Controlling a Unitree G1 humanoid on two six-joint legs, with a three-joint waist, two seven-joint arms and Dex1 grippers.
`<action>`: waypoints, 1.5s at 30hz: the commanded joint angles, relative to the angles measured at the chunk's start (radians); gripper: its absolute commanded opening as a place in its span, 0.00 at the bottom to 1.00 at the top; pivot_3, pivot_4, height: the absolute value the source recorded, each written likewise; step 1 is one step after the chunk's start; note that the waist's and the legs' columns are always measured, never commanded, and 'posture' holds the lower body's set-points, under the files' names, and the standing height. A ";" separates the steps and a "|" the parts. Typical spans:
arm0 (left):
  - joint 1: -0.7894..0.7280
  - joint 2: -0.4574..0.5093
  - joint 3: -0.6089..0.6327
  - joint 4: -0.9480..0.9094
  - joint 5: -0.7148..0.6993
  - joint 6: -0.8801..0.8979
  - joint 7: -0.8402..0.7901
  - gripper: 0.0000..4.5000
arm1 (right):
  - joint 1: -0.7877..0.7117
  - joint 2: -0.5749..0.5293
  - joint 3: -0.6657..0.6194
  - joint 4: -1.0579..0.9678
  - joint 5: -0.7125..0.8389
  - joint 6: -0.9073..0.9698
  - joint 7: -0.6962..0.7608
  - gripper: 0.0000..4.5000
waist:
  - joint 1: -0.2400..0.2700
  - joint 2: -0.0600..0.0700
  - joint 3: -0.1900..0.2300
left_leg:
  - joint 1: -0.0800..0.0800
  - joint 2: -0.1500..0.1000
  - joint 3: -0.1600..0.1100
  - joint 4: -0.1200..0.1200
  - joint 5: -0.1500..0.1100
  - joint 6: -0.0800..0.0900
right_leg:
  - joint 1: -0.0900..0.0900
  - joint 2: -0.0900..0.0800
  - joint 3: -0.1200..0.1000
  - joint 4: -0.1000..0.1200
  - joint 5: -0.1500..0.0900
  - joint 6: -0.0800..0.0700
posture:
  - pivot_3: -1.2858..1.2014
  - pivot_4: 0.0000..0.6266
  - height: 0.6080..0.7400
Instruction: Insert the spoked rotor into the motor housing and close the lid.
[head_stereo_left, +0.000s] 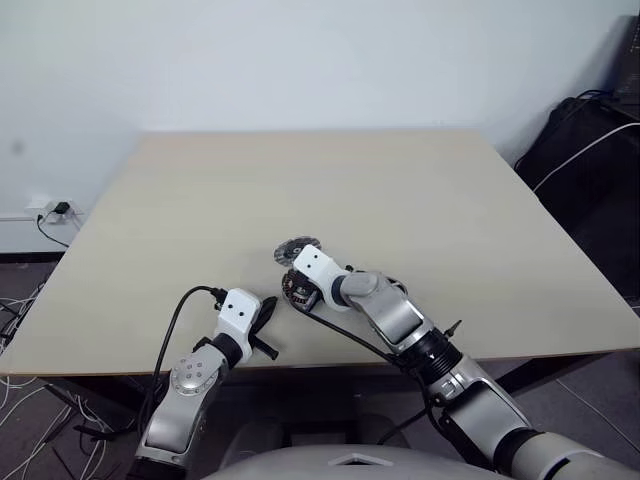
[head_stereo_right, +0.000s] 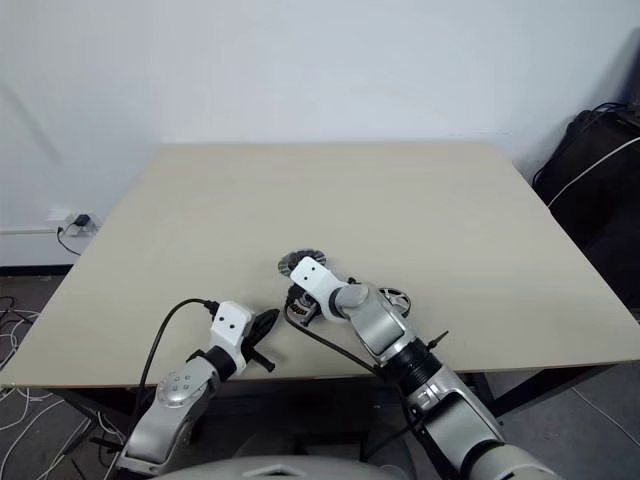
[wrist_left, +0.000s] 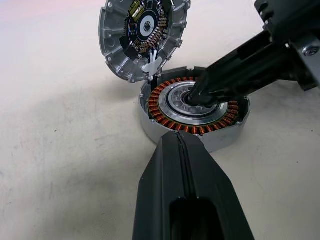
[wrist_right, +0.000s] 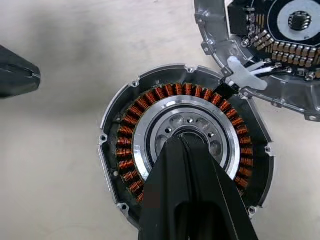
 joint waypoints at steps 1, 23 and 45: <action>-0.012 -0.007 -0.006 -0.051 -0.005 -0.004 0.003 0.00 | -0.017 0.003 0.004 -0.024 -0.006 0.000 0.012 0.00 | 0.000 0.000 0.000 | 0.000 0.000 0.000 0.000 0.000 0.000 | 0.000 0.000 0.000 0.000 0.000 0.000 | 0.52 0.00 1.00; -0.012 -0.001 -0.010 -0.042 -0.010 0.003 -0.006 0.00 | 0.021 0.016 -0.110 -0.031 0.007 0.000 -0.051 0.00 | 0.000 0.001 0.000 | 0.000 0.000 0.000 -0.001 -0.001 -0.001 | -0.001 0.000 0.000 0.000 0.000 0.000 | 0.52 0.00 1.00; -0.011 -0.002 -0.010 -0.031 -0.013 0.011 -0.009 0.00 | 0.081 0.025 -0.111 -0.054 0.025 -0.050 -0.049 0.00 | -0.001 0.001 0.001 | 0.000 0.000 0.000 -0.001 0.000 -0.001 | -0.001 0.000 0.000 0.000 0.000 0.000 | 0.52 0.00 1.00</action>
